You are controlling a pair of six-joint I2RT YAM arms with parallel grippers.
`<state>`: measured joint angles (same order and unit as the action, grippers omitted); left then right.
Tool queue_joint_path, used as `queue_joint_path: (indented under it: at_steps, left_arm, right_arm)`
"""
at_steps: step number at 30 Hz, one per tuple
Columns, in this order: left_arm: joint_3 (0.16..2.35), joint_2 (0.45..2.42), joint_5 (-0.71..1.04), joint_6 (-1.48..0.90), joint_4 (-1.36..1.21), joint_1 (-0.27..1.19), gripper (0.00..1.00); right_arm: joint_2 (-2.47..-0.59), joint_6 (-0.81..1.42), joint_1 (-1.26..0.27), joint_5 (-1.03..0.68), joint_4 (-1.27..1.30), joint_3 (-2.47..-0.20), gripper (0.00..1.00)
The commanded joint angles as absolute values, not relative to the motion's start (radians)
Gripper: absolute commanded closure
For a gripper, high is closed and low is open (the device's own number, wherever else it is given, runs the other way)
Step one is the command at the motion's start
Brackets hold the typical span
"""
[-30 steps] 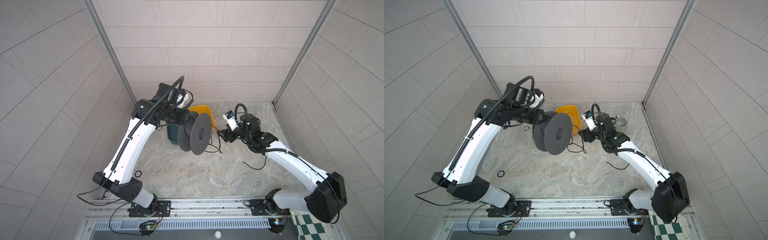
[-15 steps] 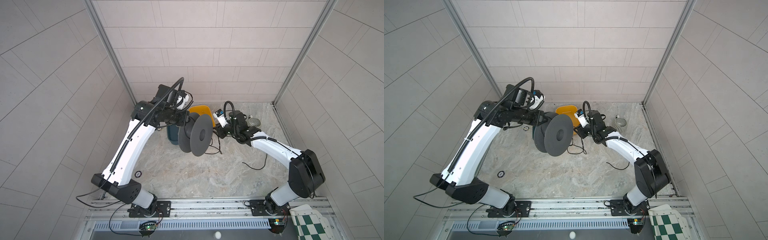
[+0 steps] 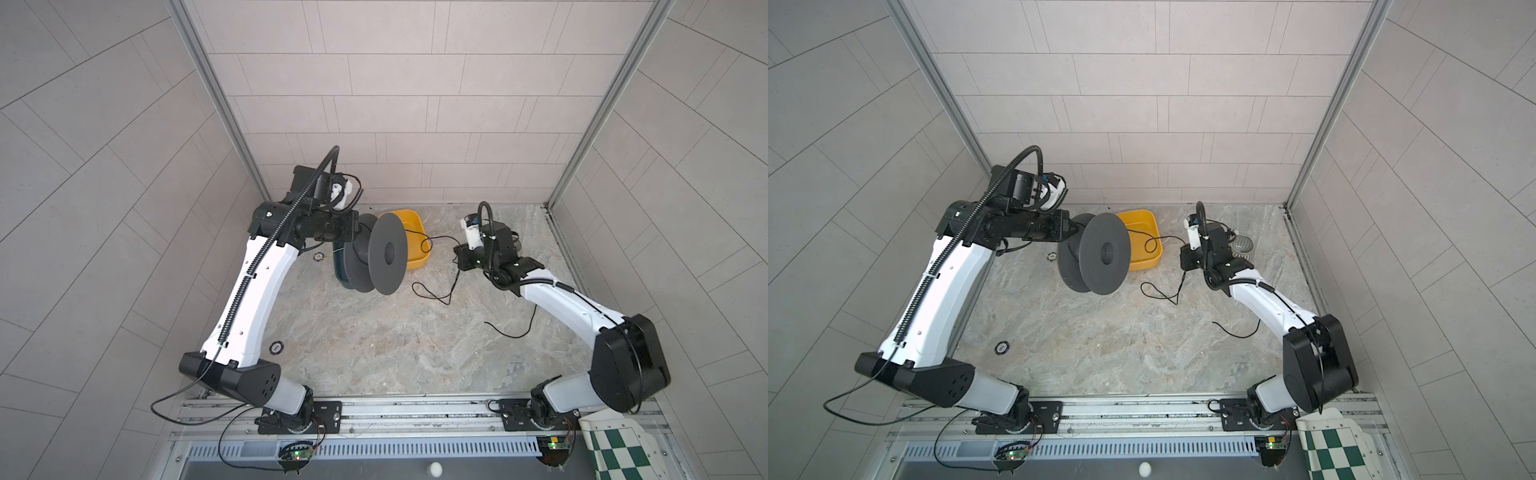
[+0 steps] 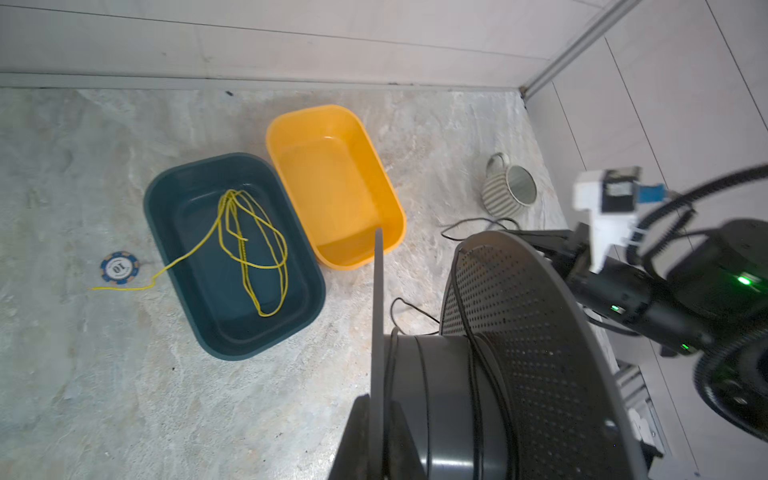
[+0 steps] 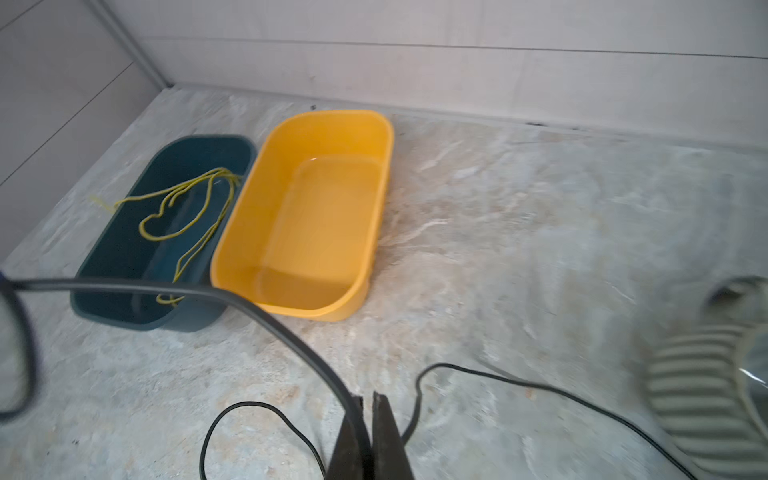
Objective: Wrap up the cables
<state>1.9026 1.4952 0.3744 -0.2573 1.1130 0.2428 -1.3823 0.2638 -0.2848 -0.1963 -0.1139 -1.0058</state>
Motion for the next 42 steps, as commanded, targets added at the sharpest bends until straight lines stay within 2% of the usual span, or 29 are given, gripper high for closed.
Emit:
queue_joint_path:
  at_steps: [1,11,16,18,22,29,36,42]
  left_arm:
    - [1.938,1.487,0.391,-0.318,1.044,0.189,1.00]
    - [1.900,1.433,0.335,-0.379,1.046,0.050,1.00]
    - [1.883,1.419,0.378,-0.396,1.019,0.042,1.00]
    - [1.871,1.413,0.405,-0.399,1.001,0.042,1.00]
    - [1.842,1.401,0.437,-0.399,0.982,0.048,1.00]
    - [1.806,1.381,0.450,-0.411,0.962,0.065,1.00]
    - [1.839,1.396,0.456,-0.432,0.949,0.150,1.00]
    - [1.872,1.419,0.456,-0.428,0.965,0.205,1.00]
  right_arm:
    - [-1.300,0.352,-0.221,-0.122,-0.226,-0.984,1.00]
    - [-1.143,0.478,-0.002,-0.050,-0.315,-0.861,0.98]
    - [-1.144,0.465,0.015,-0.091,-0.322,-0.864,0.93]
    - [-1.153,0.457,0.014,-0.150,-0.309,-0.868,0.86]
    - [-1.176,0.426,0.015,-0.311,-0.268,-0.855,0.65]
    - [-1.171,0.387,0.007,-0.385,-0.289,-0.830,0.39]
    - [-1.099,0.317,-0.075,-0.387,-0.273,-0.819,0.24]
    - [-1.045,0.244,-0.226,-0.405,-0.174,-0.791,0.19]
